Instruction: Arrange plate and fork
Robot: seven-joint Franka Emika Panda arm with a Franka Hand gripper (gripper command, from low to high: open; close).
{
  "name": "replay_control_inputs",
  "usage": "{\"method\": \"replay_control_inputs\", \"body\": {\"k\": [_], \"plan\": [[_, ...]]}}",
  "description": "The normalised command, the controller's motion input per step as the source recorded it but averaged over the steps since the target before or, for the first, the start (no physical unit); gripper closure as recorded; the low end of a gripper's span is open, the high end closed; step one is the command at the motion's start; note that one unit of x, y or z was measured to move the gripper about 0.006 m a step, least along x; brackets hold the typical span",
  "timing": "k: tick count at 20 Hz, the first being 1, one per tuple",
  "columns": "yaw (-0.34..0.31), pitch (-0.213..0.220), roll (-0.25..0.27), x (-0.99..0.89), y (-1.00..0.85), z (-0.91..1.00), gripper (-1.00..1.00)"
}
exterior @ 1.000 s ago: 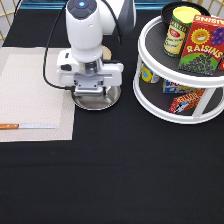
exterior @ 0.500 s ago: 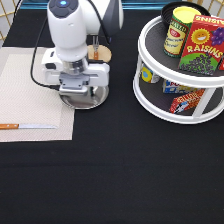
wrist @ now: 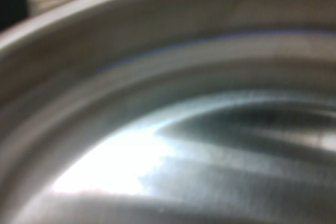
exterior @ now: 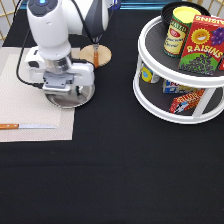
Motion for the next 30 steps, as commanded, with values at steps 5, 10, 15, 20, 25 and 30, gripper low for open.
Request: {"method": "replay_control_inputs", "body": {"k": [5, 10, 15, 20, 25, 30], "plan": [[0.0, 0.051, 0.077, 0.44, -0.75, 0.16, -1.0], [0.01, 0.006, 0.062, 0.4, -0.86, 0.18, -1.0], [0.042, 0.0, 0.04, 0.27, -0.9, 0.12, -1.0], [0.028, 0.006, 0.044, 0.13, -0.87, 0.02, -1.0], [0.041, 0.014, 0.03, 0.1, -0.48, 0.02, -1.0], [0.04, 0.051, 0.0, 0.11, 0.14, 0.32, -1.0]]}}
